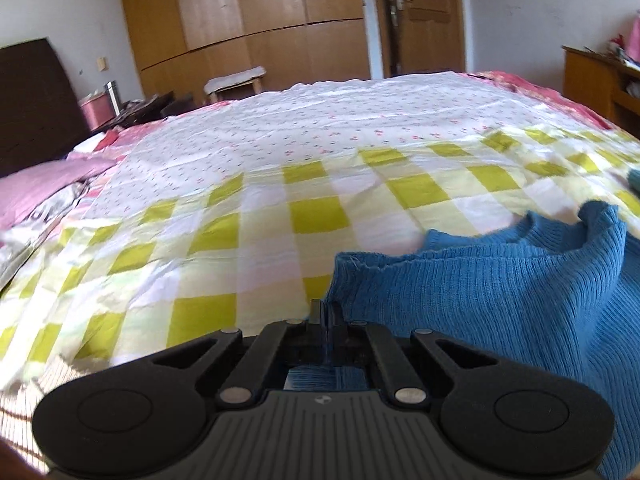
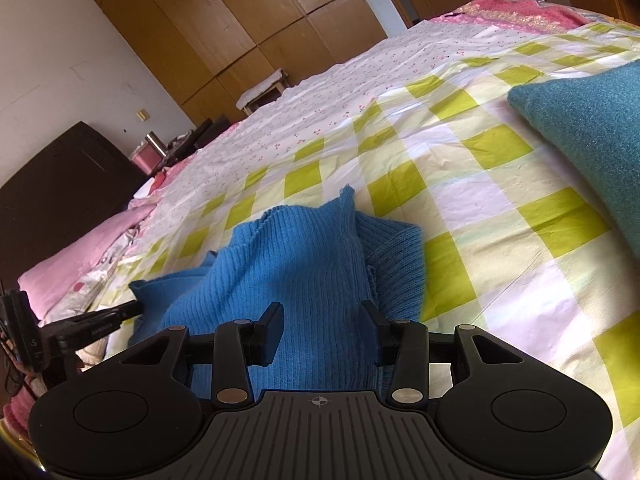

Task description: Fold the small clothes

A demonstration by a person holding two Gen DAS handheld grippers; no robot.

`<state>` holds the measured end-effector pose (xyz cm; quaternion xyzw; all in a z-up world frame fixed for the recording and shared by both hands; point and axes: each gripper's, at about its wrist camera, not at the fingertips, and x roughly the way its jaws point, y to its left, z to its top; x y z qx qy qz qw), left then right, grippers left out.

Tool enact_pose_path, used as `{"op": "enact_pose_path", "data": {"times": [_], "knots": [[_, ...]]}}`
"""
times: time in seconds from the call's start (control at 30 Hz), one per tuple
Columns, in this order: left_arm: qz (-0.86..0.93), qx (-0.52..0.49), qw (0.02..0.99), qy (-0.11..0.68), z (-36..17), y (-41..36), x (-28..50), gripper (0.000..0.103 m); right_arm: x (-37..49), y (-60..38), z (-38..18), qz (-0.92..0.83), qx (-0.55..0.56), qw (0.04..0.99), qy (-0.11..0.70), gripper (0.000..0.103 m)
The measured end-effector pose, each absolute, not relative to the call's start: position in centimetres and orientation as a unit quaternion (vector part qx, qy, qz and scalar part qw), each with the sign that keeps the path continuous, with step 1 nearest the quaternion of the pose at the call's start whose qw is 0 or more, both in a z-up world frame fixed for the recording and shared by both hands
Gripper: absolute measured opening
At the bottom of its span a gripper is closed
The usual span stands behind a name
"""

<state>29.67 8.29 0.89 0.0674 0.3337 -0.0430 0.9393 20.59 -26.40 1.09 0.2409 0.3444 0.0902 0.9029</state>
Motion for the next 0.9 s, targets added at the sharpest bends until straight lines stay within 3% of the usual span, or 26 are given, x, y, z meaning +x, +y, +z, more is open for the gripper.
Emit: {"op": "enact_pose_path", "data": {"times": [0.3,0.77,0.8,0.87,0.9], "knots": [[-0.030,0.015,0.933,0.358,-0.3,9.2,30.4,0.012,21.7,-26.1,0.5,0.062,0.195,0.913,0.353,0.042],[-0.043,0.014,0.934,0.355,-0.1,8.4,29.9,0.012,27.3,-24.0,0.6,0.057,0.109,0.926,0.356,0.041],[-0.044,0.014,0.933,0.356,-0.1,8.3,29.9,0.012,27.9,-23.7,0.4,0.058,0.099,0.924,0.364,0.034],[-0.045,0.015,0.933,0.356,-0.2,8.3,29.9,0.012,28.8,-23.4,0.1,0.058,0.094,0.918,0.380,0.009],[-0.044,0.015,0.933,0.356,-0.2,8.3,29.8,0.012,28.9,-23.4,0.2,0.058,0.096,0.918,0.381,0.006]]}}
